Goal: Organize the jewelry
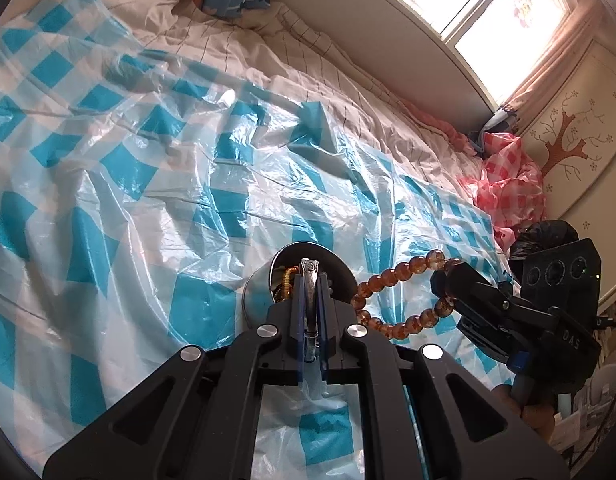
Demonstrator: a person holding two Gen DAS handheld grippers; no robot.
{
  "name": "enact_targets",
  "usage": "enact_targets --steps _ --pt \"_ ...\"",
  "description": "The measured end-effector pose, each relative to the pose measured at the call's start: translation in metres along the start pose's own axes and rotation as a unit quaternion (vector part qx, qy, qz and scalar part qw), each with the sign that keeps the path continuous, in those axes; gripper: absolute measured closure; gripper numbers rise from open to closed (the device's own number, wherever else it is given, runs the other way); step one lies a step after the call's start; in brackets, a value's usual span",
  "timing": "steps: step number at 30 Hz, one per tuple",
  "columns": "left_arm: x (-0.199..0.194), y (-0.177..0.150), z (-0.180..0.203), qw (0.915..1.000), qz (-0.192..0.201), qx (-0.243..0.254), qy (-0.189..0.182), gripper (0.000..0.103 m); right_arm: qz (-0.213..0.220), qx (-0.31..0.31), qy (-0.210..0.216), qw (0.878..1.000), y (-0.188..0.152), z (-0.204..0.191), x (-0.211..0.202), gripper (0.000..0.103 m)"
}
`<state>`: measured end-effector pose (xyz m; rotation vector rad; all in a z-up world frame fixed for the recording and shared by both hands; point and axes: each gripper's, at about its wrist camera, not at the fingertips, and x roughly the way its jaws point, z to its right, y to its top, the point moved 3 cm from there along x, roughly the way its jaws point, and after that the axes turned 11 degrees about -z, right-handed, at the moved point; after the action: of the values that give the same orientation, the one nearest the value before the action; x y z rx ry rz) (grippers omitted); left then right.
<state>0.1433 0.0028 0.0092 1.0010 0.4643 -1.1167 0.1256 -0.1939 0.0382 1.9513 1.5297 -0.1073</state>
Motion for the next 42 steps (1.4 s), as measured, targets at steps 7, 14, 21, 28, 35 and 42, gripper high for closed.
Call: enact_targets --steps 7,14,21,28,35,42 --pt "0.023 0.003 -0.004 0.9998 -0.013 -0.015 0.006 0.098 -0.004 0.002 -0.008 1.0 0.002 0.006 0.007 0.091" --pt "0.047 0.004 0.005 0.9992 -0.028 0.005 0.028 0.098 -0.005 0.003 -0.047 0.999 0.006 0.019 0.014 0.091" --pt "0.067 0.007 0.004 0.9976 -0.045 0.017 0.049 0.098 -0.018 0.006 -0.077 0.997 0.007 0.038 0.028 0.091" --pt "0.052 0.008 0.016 0.994 -0.05 0.041 0.089 0.096 -0.046 0.017 -0.09 0.995 0.001 0.054 0.05 0.09" --pt "0.025 0.011 0.013 0.9936 -0.021 0.038 0.104 0.081 -0.066 0.018 -0.112 0.991 -0.004 0.057 0.062 0.075" --pt "0.006 0.011 0.02 0.9872 0.021 0.055 0.148 0.061 -0.044 -0.024 -0.144 0.988 0.0 0.026 0.051 0.068"
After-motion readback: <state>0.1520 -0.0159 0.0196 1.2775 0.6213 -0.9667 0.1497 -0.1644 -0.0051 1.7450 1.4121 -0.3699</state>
